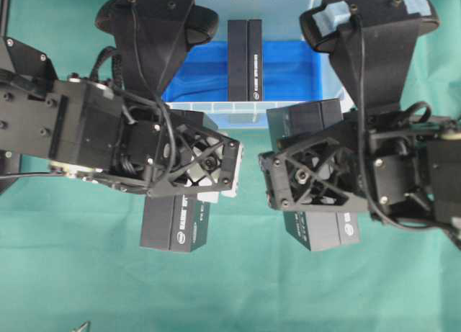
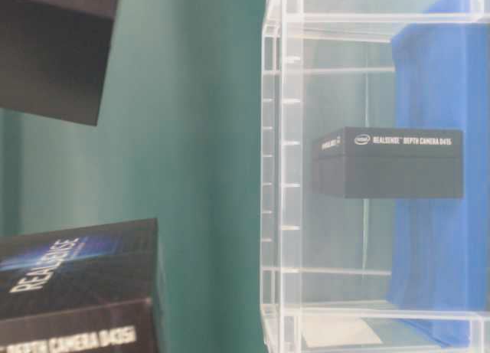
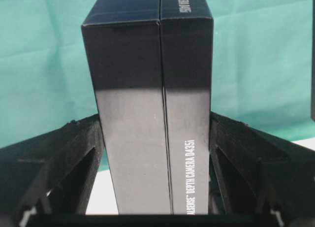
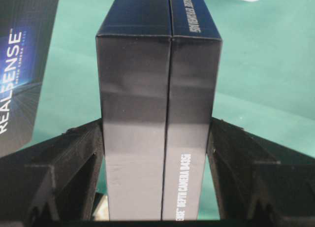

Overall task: Take the box out of the case with both arms.
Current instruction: 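Carry both boxes forward over the case front wall, then lower both boxes onto the green cloth in front of the case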

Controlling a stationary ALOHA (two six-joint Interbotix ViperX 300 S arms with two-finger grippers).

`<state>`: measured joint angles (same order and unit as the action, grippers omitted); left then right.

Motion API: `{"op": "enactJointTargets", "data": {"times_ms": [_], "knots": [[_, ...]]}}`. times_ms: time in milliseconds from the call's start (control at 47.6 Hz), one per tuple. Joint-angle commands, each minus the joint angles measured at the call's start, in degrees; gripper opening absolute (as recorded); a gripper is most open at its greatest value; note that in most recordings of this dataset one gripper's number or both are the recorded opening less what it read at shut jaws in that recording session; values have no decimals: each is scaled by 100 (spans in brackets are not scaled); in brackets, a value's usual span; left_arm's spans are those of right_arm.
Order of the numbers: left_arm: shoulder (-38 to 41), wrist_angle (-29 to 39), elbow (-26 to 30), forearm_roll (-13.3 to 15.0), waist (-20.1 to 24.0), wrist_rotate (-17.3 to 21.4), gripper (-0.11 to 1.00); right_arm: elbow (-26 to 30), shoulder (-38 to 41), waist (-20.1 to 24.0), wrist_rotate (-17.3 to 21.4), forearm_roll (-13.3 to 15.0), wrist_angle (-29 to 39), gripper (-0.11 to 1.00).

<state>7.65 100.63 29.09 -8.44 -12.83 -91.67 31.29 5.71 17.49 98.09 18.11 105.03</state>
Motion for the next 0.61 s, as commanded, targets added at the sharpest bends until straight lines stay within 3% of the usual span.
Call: {"op": "enactJointTargets", "data": {"times_ms": [0,252,441,589], "knots": [[-264,-97,-26,-9,0,-9,64,-70,-88,-9,9,26,-18,65],[-404,-686,-896,-9,-97,-281,64,-738,-35,18,70,-88,-325,65],[-589,-1380,-1881,-9,-272,-835,64,-1336,158,35,114,-387,-1187,65],[-712,-2057,-2654,-9,-396,-1230,64,-1960,299,79,378,-519,-1942,65]]}}
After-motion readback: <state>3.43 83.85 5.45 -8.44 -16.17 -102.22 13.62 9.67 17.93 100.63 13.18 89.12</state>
